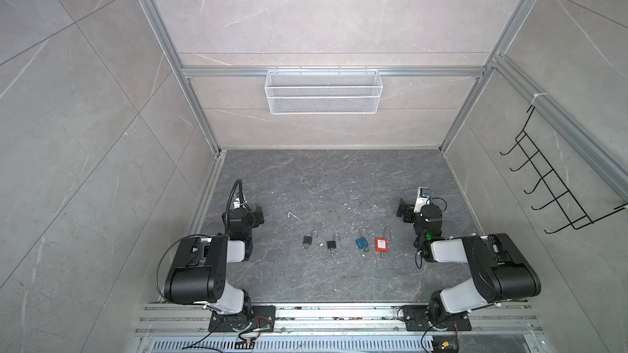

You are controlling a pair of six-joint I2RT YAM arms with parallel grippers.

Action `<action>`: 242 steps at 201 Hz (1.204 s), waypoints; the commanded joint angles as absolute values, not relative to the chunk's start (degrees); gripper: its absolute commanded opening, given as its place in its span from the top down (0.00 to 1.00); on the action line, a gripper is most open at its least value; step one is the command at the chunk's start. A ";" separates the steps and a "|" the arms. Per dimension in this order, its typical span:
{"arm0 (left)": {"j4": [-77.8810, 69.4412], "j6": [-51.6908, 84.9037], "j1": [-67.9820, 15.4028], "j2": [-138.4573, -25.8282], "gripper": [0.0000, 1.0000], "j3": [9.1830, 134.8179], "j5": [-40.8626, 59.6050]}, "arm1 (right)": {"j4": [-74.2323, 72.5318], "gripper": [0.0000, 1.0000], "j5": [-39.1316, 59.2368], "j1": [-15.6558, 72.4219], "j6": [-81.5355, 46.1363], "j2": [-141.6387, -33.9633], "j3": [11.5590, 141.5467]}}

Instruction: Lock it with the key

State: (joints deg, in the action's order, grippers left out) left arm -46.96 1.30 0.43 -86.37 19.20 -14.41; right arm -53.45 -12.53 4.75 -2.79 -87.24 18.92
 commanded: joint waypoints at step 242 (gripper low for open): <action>18.68 32.64 -35.38 -63.03 0.13 46.06 -2.22 | 41.72 0.12 -26.10 44.42 -50.60 -63.36 43.98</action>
State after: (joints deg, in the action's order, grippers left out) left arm 20.38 32.60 -34.63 -63.18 44.05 -3.84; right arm 42.85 -24.51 43.59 -48.60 -61.65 44.91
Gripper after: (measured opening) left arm 0.876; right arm 0.893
